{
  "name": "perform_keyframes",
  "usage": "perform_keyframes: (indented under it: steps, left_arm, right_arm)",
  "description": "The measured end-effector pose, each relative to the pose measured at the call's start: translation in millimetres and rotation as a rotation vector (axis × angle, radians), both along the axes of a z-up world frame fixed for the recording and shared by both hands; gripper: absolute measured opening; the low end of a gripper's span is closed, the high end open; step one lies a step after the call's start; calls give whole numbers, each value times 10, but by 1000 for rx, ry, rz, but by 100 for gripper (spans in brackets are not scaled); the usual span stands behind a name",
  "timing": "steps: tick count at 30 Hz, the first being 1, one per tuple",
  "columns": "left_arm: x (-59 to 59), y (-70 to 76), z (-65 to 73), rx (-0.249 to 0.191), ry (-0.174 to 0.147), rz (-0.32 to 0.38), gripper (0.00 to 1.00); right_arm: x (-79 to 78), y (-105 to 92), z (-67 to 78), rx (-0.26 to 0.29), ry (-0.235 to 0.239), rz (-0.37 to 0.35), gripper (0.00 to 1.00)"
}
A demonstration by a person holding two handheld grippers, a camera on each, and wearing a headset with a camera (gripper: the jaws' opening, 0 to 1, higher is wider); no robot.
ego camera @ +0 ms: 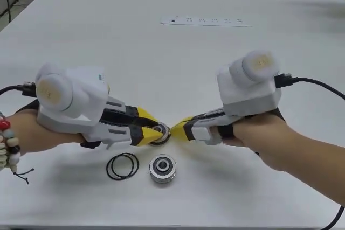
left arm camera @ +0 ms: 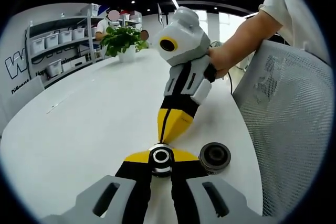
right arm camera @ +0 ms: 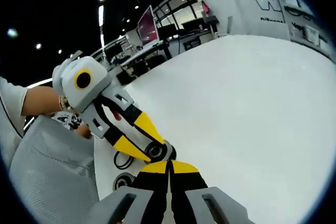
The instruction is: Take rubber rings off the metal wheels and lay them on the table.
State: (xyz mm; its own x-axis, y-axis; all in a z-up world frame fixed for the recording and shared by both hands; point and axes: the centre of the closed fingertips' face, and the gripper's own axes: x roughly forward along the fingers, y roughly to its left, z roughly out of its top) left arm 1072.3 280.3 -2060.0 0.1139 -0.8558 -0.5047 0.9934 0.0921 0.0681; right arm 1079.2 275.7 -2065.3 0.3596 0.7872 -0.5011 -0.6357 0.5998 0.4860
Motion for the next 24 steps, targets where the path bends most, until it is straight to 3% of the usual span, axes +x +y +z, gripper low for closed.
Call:
perform_keyframes:
  steps: [3,4,7,24]
  left_arm:
    - [0,2,-1,0,-2,6,8]
    - [0,2,0,0,-4,9,8]
    - [2,3,-2,1,-4,10,8]
    - [-11,-7,1,3,-5,-3,8]
  right_arm:
    - [-15,-16,-21,-1,0,-9,0]
    - [-26,12,9,37,22,-21,0]
    - [-41,4,3,46,37,-31,0]
    - [-90,57,64,96,45,-13,0]
